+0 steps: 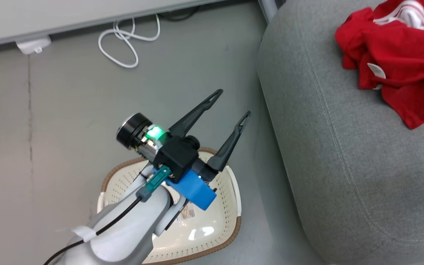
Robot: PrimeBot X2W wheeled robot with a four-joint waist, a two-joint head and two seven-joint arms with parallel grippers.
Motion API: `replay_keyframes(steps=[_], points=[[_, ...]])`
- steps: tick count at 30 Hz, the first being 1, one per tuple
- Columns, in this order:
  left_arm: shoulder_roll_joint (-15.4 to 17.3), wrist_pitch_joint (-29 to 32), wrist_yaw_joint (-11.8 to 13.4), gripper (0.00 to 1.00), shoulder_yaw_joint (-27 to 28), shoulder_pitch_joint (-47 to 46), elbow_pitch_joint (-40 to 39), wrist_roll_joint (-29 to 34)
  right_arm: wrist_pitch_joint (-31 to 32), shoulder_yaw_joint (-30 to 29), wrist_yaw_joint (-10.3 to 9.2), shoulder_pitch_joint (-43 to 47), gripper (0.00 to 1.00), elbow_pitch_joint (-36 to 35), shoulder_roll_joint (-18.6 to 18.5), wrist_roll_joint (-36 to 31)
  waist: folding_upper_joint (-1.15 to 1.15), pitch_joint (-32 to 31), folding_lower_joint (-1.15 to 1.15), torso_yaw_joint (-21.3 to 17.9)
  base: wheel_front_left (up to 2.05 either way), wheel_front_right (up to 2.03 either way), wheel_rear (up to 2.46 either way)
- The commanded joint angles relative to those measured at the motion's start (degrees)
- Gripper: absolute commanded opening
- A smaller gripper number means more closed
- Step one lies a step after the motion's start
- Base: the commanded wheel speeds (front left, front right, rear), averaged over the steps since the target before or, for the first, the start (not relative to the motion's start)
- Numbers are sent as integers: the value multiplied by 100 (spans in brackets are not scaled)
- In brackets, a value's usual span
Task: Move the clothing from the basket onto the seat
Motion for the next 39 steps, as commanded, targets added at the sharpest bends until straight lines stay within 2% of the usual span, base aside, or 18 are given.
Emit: replay_keyframes(steps=[1,3,10,14,27,39], points=[[33,-26,59,100,151,190,-35,-29,-3,112,1,180,100,-137,63,76,0,-181,1,-34,0,0,0],[37,-26,92,100,244,304,-45,-41,-2,180,1,253,100,-210,94,129,0,-261,1,-4,0,0,0],[31,-26,264,100,1050,1048,-106,-53,-3,757,1,634,100,-697,294,260,0,-757,1,312,0,0,0],[7,-26,279,100,1525,1421,-137,23,-3,1086,1,729,100,-861,399,307,0,-991,1,520,0,0,0],[-101,-26,99,100,2942,2441,-286,432,-3,1947,1,1153,100,-1193,727,341,0,-1618,1,961,0,0,0],[-404,-26,-96,100,3737,3211,-361,745,-3,2103,1,1928,100,-1539,918,235,0,-1990,1,1084,0,0,0]])
